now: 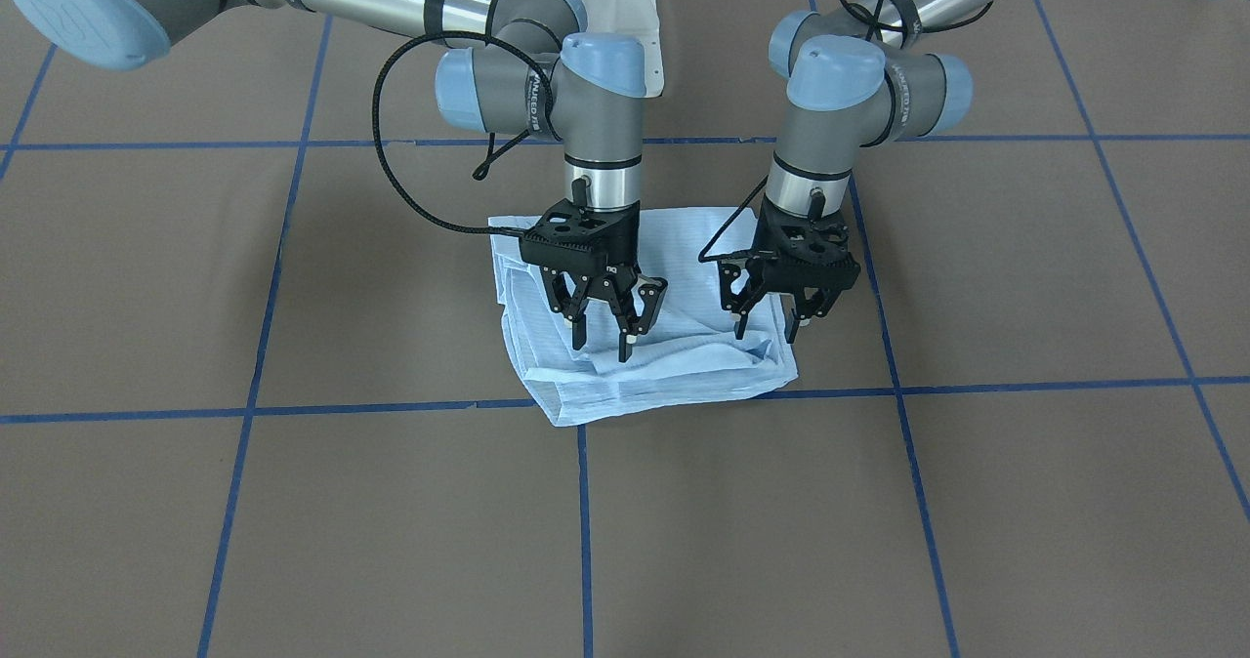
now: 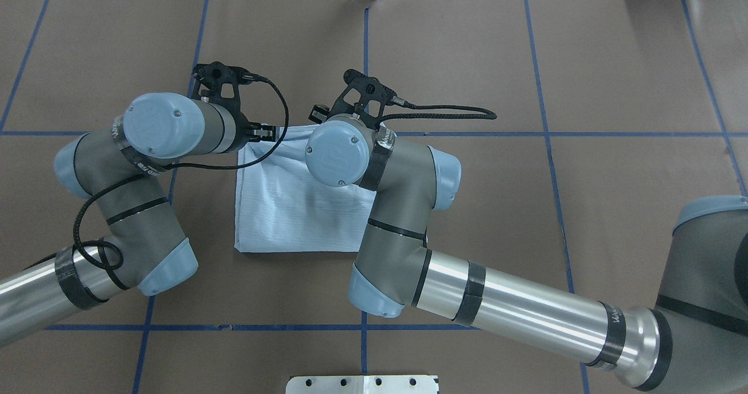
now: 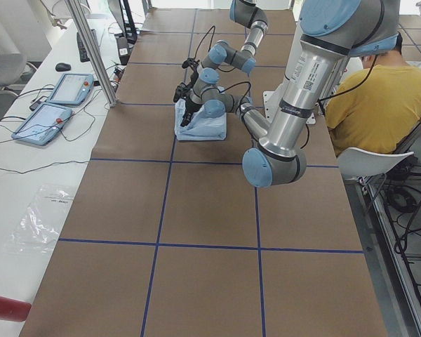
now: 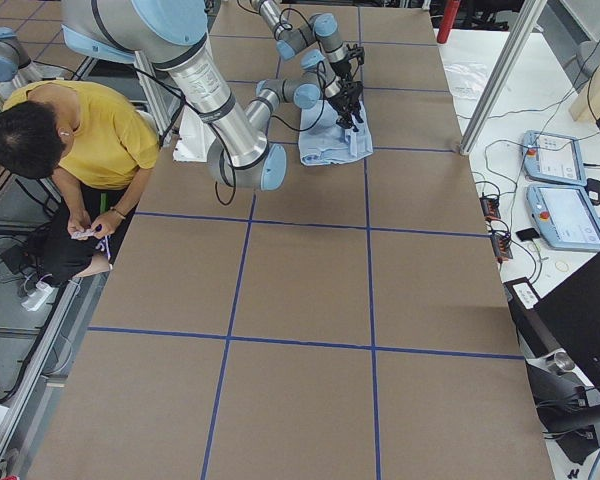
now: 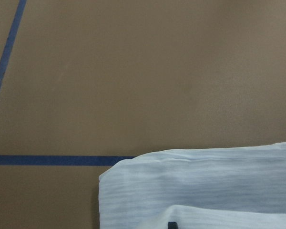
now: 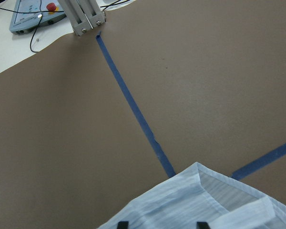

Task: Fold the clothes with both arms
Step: 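Lay the near edge onto the far half and release both grippers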

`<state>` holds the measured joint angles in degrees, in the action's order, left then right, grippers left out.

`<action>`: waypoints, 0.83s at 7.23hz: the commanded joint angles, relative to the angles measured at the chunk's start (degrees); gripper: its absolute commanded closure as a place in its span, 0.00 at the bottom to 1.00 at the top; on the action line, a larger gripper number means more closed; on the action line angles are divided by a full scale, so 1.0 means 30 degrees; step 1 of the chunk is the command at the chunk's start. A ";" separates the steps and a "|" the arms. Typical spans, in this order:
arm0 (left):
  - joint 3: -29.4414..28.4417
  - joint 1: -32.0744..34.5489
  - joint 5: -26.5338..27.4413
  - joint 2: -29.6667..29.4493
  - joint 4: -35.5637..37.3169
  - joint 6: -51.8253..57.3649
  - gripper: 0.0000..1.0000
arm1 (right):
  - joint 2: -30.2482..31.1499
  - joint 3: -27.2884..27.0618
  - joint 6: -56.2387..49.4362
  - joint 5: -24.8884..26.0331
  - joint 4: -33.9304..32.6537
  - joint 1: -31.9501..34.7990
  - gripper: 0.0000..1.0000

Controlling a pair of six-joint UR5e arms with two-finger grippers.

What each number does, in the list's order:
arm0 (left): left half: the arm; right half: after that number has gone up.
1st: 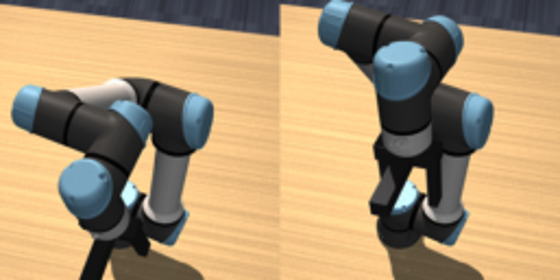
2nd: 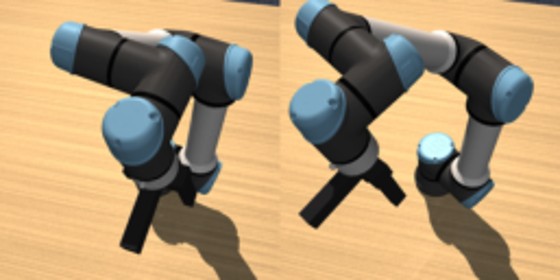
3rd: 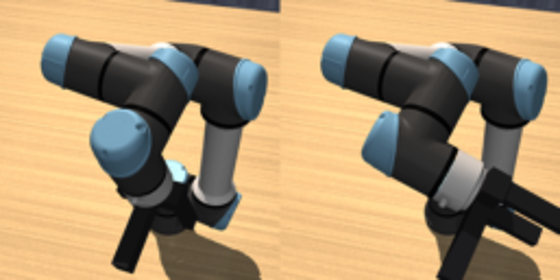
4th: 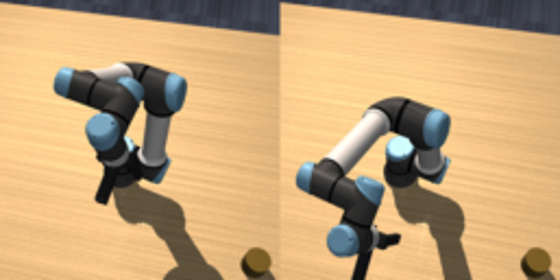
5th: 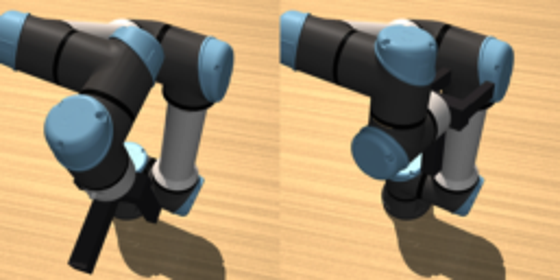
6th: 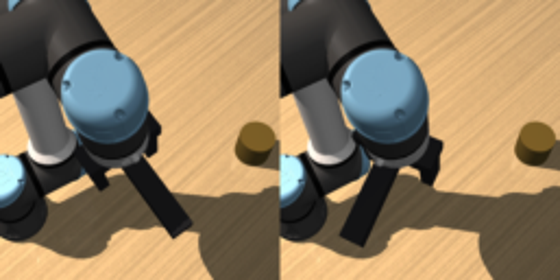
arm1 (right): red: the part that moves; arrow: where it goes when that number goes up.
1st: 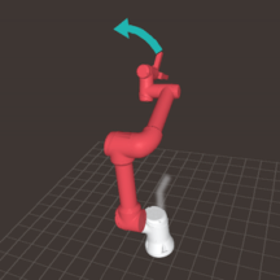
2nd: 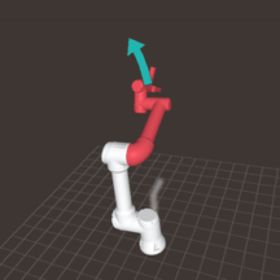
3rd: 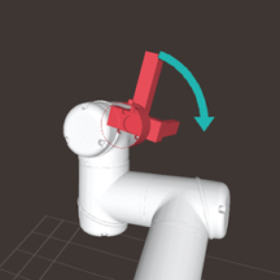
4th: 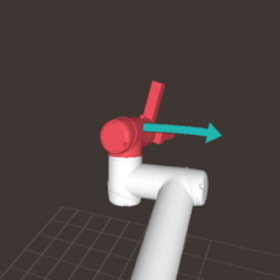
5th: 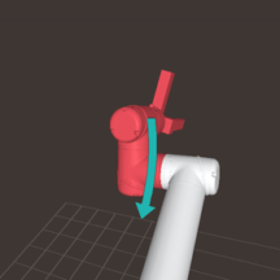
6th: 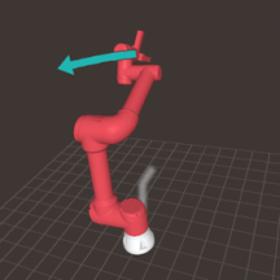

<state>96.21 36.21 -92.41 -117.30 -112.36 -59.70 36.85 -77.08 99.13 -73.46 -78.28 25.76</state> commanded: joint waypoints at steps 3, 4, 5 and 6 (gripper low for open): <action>-0.0862 -0.1076 -0.0427 0.0079 -0.0075 0.0449 0.00 | 0.0662 -0.0848 -0.1137 -0.1589 0.0106 0.0699 0.00; -0.1622 -0.1141 -0.0426 -0.0067 -0.0104 0.0477 0.00 | 0.0898 -0.0966 -0.1371 -0.1560 0.0164 0.0728 0.00; -0.1803 -0.1113 -0.0020 -0.0098 -0.0105 0.0564 0.00 | 0.0930 -0.0967 -0.1402 -0.1560 0.0164 0.0758 0.00; -0.1921 -0.0909 0.0564 -0.0301 -0.0192 0.0594 0.00 | 0.0901 -0.0996 -0.1402 -0.1560 0.0165 0.0816 0.00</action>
<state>91.26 33.12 -92.47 -117.64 -112.73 -58.07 39.44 -79.90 95.07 -78.12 -77.81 28.02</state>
